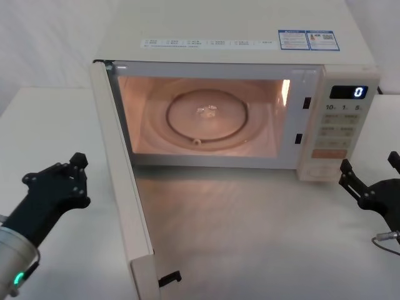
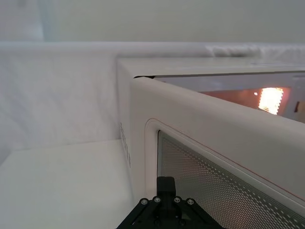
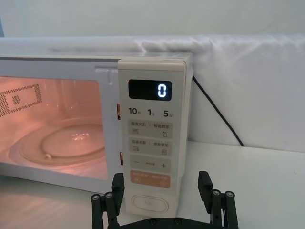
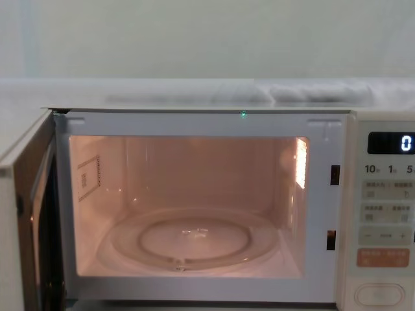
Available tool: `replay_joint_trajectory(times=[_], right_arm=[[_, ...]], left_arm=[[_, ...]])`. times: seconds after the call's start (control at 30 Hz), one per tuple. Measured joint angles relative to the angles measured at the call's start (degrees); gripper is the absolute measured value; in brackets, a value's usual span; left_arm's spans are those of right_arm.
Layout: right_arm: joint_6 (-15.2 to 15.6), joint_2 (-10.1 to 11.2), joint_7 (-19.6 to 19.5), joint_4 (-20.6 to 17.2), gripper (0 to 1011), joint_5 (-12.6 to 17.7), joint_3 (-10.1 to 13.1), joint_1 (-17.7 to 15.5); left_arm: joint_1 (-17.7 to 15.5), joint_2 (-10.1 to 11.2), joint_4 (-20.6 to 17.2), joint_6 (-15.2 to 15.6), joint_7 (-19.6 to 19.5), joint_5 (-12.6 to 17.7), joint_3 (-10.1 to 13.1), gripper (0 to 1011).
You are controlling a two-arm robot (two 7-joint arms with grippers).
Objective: Press the button to open the microwave door with one hand; close the microwave door with the other hand.
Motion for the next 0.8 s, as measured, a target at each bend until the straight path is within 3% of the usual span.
replay_joint_trajectory(times=[0.2,0.23,0.47,0.8], right_arm=[[0.0,0.0,0.0,0.0,1002,0.0,0.0,0.0],[0.0,0.0,0.0,0.0,1002,0.0,0.0,0.0],[0.0,0.0,0.0,0.0,1002,0.0,0.0,0.0],[0.0,0.0,0.0,0.0,1002,0.0,0.0,0.0]], left_arm=[[3.55,4.47,-3.5,-0.14,-4.7,-2.13,-3.13,0],[3.55,4.47,-3.5,-0.14,-4.7,-2.13,-3.13,0],[5.88,8.59,-5.73,-3.28,-11.5,-6.97,-5.66,0],[5.87,12.95,-3.95,-5.37,-17.78,-11.9,-6.81,0]])
